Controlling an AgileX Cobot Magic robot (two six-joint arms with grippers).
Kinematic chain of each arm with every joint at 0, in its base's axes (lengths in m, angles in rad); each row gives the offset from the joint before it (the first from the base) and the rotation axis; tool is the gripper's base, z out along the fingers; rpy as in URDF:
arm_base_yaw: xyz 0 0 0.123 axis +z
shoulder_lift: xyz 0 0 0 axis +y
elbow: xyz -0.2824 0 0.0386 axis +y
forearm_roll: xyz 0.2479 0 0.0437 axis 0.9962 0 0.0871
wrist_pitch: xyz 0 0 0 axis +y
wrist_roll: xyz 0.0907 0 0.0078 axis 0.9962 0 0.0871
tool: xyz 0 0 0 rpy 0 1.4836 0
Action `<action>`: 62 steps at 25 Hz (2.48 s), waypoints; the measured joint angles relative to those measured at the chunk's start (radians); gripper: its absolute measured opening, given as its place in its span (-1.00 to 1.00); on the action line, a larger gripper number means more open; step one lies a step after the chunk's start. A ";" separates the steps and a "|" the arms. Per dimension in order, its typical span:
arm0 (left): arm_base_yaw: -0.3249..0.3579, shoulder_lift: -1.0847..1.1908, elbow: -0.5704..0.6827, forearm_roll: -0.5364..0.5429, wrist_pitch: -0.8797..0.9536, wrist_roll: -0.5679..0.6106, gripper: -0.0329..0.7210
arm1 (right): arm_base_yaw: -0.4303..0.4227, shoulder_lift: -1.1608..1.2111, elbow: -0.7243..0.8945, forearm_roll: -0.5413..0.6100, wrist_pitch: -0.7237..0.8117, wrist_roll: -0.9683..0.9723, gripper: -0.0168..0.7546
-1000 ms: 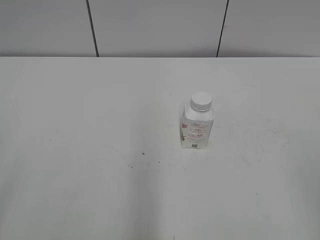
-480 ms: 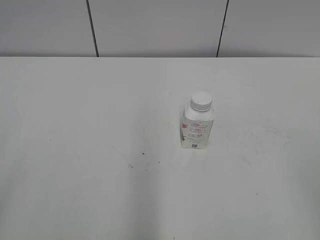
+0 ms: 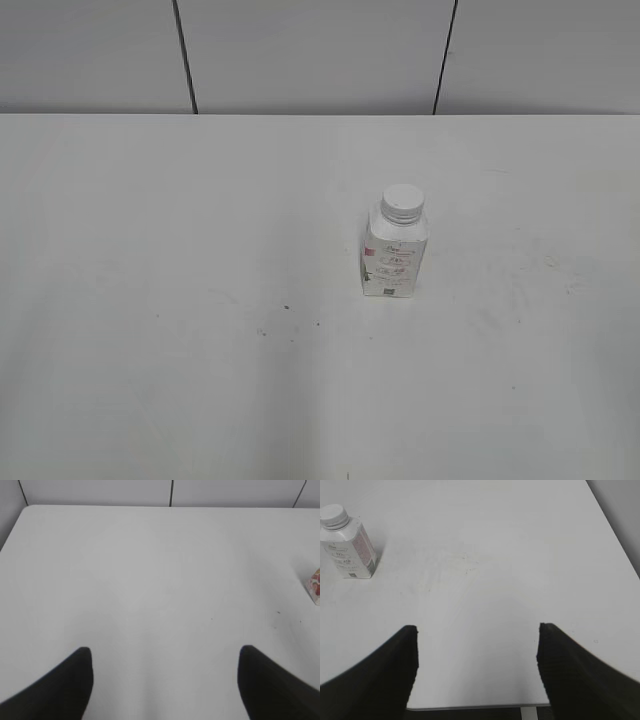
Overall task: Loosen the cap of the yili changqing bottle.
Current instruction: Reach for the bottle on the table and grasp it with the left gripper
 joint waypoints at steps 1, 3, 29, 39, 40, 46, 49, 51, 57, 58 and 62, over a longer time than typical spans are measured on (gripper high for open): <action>0.000 0.000 -0.004 0.000 -0.045 0.000 0.53 | 0.000 0.000 0.000 0.000 0.000 0.000 0.56; 0.000 0.000 -0.006 0.000 -0.155 0.000 0.53 | 0.000 0.000 0.000 0.000 0.000 0.000 0.56; 0.000 0.538 0.034 0.000 -0.935 0.000 0.53 | 0.000 0.000 0.000 0.000 0.000 0.000 0.56; 0.000 0.874 0.034 0.015 -1.363 0.000 0.53 | 0.000 0.000 0.000 0.000 0.000 0.000 0.56; 0.000 0.899 0.034 0.016 -1.367 0.000 0.53 | 0.000 0.000 0.000 0.000 0.000 0.000 0.56; 0.000 1.065 0.034 0.023 -1.513 0.000 0.53 | 0.000 0.000 0.000 0.000 0.000 0.000 0.56; 0.000 1.146 0.034 0.023 -1.579 0.000 0.53 | 0.000 0.000 0.000 0.000 0.000 0.000 0.56; 0.000 1.191 0.034 0.023 -1.621 0.000 0.53 | 0.000 0.000 0.000 0.000 0.000 0.000 0.56; 0.000 1.302 0.034 0.041 -1.737 0.000 0.53 | 0.000 0.000 0.000 0.000 0.000 0.000 0.56; 0.000 1.315 0.034 0.043 -1.744 0.000 0.52 | 0.000 0.000 0.000 0.000 0.000 0.000 0.56; 0.000 1.356 0.034 0.044 -1.756 0.000 0.48 | 0.000 0.000 0.000 0.000 0.000 0.000 0.56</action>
